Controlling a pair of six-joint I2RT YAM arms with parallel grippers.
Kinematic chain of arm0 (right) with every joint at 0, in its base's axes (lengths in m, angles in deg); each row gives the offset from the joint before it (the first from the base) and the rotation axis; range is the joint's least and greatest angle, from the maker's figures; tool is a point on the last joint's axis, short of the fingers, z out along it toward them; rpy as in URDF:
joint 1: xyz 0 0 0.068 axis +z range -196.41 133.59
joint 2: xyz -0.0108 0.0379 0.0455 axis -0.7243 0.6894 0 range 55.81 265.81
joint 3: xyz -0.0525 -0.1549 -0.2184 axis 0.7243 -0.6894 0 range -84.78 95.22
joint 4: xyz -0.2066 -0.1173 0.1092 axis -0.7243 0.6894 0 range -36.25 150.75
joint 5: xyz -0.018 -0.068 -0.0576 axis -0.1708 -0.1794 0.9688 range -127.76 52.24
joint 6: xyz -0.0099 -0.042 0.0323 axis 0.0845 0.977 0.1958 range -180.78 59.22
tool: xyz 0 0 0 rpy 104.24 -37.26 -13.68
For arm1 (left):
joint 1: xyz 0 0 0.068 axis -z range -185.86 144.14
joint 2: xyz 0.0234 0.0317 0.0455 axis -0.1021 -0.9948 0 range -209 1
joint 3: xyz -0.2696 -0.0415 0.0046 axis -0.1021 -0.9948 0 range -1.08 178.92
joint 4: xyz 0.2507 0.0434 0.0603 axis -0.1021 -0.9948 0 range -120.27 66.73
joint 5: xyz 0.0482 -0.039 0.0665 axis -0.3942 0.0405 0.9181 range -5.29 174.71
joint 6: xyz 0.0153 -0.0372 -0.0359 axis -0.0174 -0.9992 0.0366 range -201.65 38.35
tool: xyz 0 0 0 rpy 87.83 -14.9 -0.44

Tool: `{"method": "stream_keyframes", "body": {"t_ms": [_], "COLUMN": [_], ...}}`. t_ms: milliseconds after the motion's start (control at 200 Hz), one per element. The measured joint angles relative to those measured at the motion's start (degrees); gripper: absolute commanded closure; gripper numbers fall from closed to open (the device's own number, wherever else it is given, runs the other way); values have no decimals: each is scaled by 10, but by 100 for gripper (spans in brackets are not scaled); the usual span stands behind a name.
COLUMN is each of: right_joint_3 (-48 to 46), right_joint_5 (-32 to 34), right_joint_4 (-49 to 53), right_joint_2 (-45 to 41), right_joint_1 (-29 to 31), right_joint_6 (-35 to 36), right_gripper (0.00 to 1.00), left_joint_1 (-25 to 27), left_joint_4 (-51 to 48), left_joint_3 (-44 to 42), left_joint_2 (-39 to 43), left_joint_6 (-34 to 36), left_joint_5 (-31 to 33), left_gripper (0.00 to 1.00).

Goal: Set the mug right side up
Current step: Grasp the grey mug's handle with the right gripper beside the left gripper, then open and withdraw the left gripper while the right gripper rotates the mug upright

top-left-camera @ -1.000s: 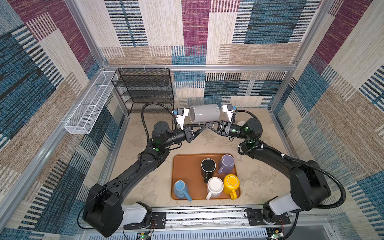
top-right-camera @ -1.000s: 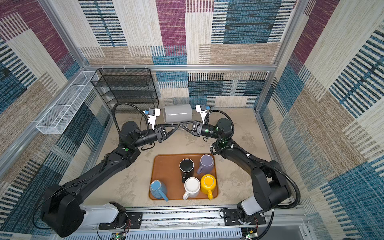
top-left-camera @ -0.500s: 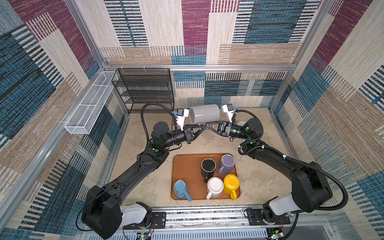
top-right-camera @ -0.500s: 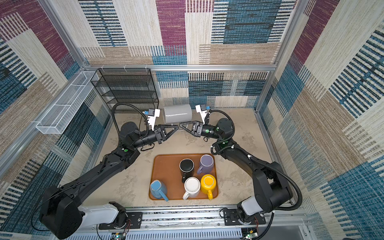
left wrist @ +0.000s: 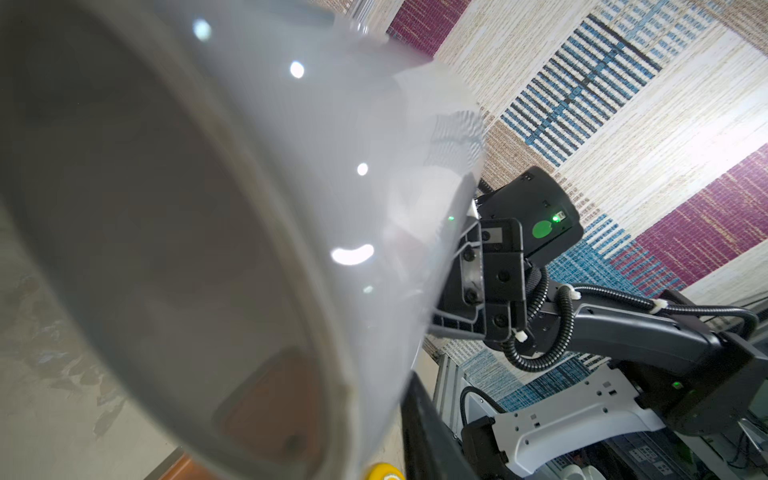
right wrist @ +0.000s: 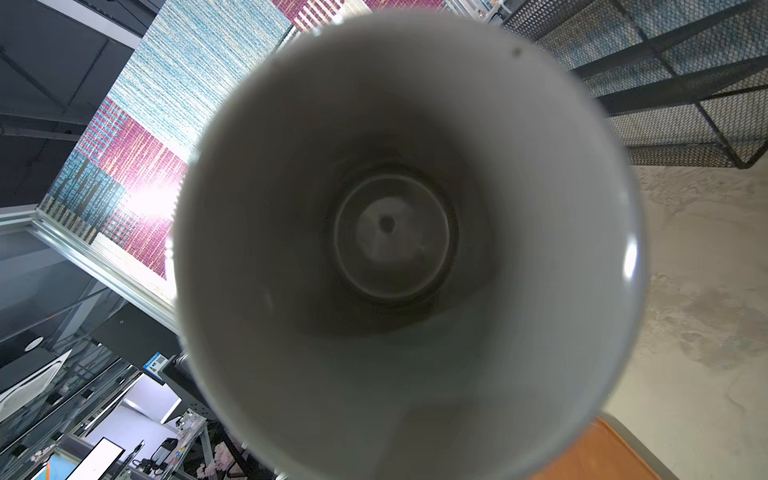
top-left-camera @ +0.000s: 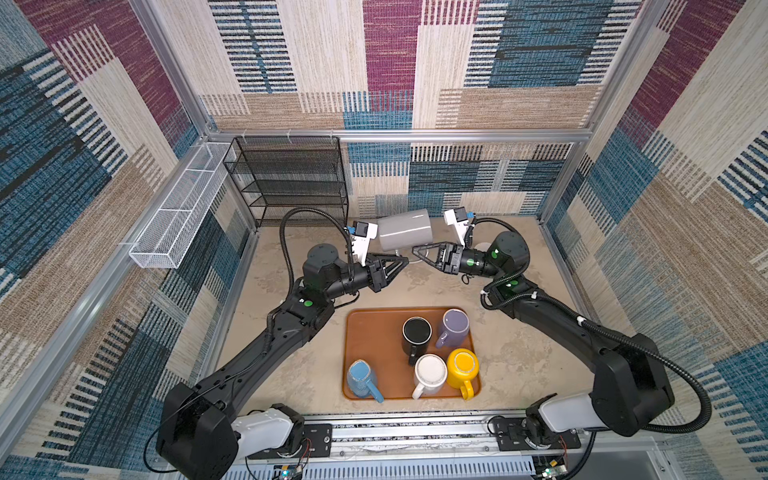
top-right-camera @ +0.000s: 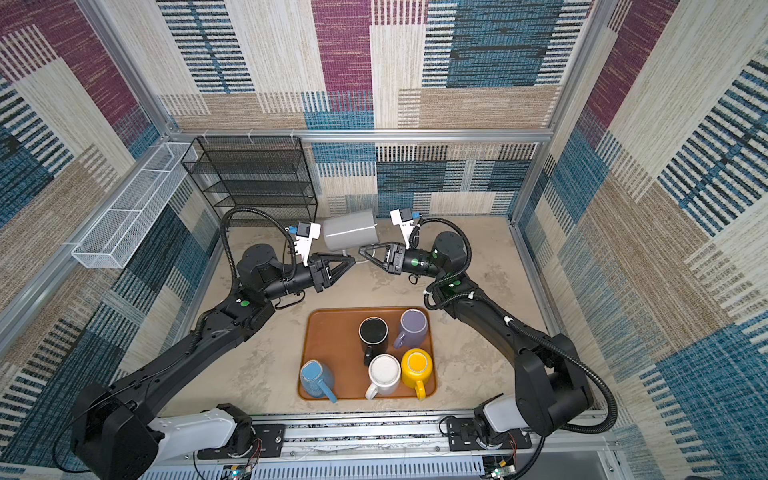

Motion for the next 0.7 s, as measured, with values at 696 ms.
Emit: {"method": "stream_keyframes", "body": {"t_ms": [696], "right_joint_3": [77], "right_joint_5": [126], "right_joint_4": [279], "right_joint_2": [-8], "right_joint_1": [-16], "right_joint_6": [165], "right_gripper": [100], "left_joint_1": [0], "left_joint_4": [-230], "left_joint_3": [89], "left_joint_2": [7], "left_joint_6": [72], "left_joint_5": [132], "left_gripper": [73]}}
